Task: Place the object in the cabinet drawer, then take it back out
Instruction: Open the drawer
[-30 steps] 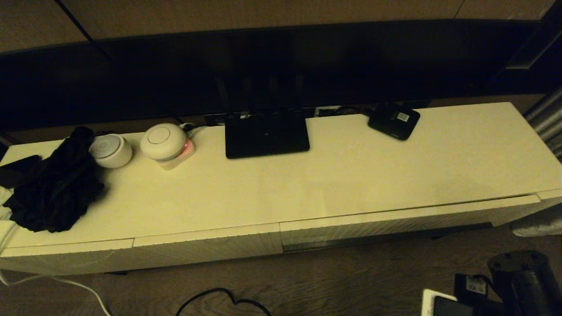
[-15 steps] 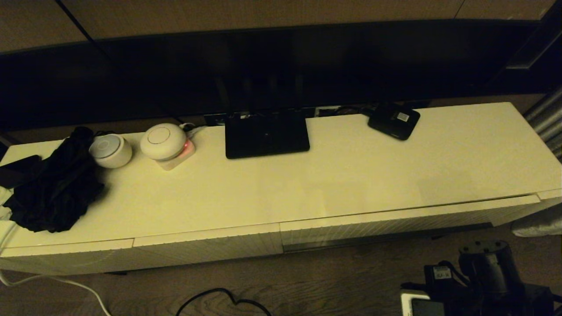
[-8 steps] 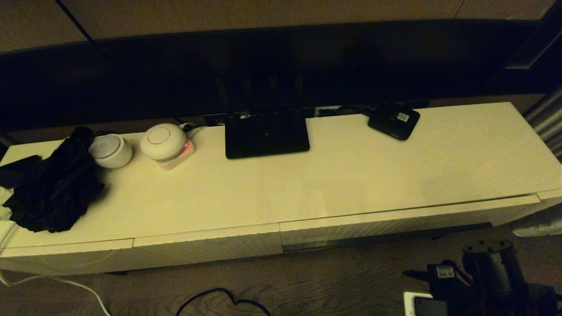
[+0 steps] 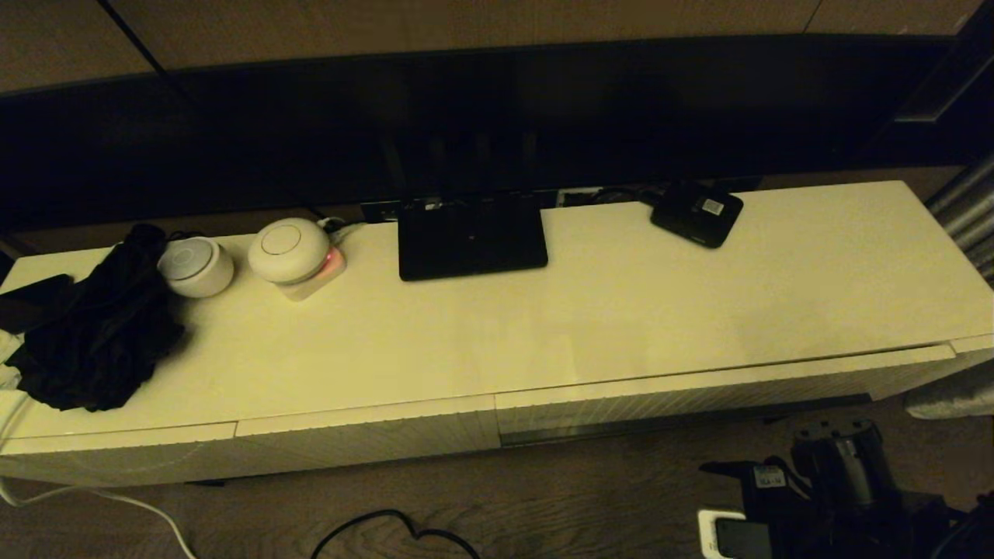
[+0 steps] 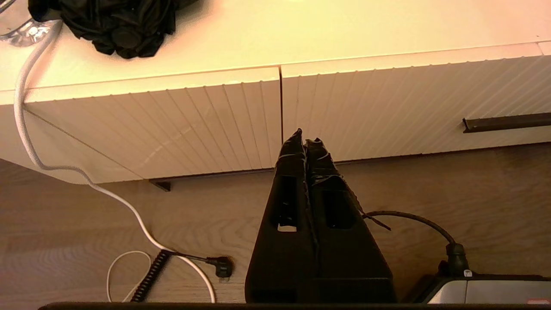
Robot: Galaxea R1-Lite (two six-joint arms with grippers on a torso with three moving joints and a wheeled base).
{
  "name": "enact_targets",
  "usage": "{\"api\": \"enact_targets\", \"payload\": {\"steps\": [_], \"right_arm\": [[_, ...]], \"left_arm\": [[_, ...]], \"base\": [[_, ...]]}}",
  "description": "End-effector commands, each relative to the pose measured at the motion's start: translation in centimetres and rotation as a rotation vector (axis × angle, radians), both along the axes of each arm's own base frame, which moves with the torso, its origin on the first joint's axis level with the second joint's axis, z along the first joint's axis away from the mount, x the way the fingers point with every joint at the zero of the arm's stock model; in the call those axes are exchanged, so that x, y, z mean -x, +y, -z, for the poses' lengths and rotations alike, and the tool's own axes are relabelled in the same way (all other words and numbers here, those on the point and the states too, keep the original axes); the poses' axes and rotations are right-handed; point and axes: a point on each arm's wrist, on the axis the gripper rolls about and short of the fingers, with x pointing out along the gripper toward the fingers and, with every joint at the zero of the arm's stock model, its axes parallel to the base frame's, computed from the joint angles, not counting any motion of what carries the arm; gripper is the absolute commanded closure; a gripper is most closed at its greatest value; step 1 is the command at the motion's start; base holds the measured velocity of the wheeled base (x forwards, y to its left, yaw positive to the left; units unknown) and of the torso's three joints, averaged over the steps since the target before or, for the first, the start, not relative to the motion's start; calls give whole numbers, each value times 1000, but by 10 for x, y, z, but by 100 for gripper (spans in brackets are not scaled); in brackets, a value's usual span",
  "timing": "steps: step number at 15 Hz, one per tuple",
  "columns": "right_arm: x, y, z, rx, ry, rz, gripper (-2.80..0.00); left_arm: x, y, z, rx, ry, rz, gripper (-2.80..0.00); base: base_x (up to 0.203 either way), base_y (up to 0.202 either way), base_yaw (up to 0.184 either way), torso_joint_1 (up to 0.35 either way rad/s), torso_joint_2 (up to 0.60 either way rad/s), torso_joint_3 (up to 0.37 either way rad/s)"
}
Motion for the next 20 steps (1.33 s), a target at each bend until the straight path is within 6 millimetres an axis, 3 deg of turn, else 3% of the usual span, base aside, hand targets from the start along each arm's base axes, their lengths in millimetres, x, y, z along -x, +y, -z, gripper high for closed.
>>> {"api": "enact_targets", "payload": {"steps": [1,11,20], "right_arm": [[-9,-1,7,8,14,-3,-280],[-38,5,23,18,11,-6,-280],[-62,5,22,0,-37,19,-280]], "left_arm": [[0,0,1,0,3,-1,0],[0,0,1,0,3,-1,0],[0,0,1,0,3,-1,0]], "base": [[0,0,0,0,0,0],[0,0,0,0,0,0],[0,0,0,0,0,0]]}}
